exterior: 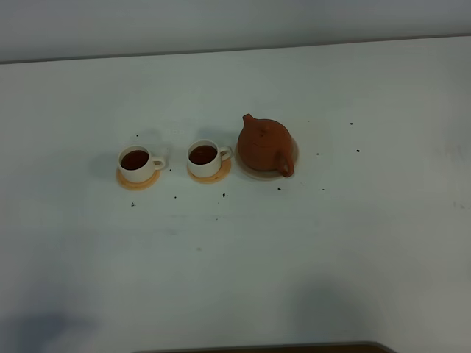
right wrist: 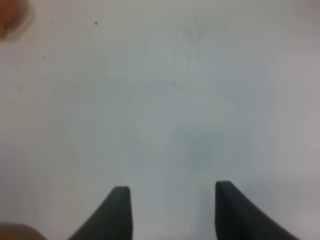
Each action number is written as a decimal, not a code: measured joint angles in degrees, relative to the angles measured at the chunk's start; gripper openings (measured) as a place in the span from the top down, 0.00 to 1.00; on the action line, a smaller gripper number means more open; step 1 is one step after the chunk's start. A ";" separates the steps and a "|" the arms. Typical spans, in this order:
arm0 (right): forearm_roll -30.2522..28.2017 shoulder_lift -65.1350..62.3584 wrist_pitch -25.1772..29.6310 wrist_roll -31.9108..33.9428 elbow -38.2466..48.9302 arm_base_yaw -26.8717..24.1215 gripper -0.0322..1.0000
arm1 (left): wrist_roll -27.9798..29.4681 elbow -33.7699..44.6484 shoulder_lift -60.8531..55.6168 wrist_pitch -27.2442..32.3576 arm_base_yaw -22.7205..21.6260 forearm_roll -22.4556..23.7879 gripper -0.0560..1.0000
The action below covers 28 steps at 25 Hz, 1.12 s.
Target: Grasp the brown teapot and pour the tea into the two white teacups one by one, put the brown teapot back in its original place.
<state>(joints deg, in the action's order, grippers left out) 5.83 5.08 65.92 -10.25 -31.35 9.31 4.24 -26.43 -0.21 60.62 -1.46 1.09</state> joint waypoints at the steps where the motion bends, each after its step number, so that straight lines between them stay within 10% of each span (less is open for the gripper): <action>1: 0.00 -0.58 0.00 0.00 0.02 0.00 0.57 | 0.00 0.00 0.00 0.00 0.00 0.00 0.69; 28: 0.68 -3.15 -5.43 0.00 0.06 0.00 0.57 | 0.00 0.00 0.00 0.00 0.00 0.00 0.69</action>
<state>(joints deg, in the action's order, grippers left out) 6.51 1.92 60.49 -10.25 -31.29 9.31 4.24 -26.43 -0.21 60.62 -1.46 1.09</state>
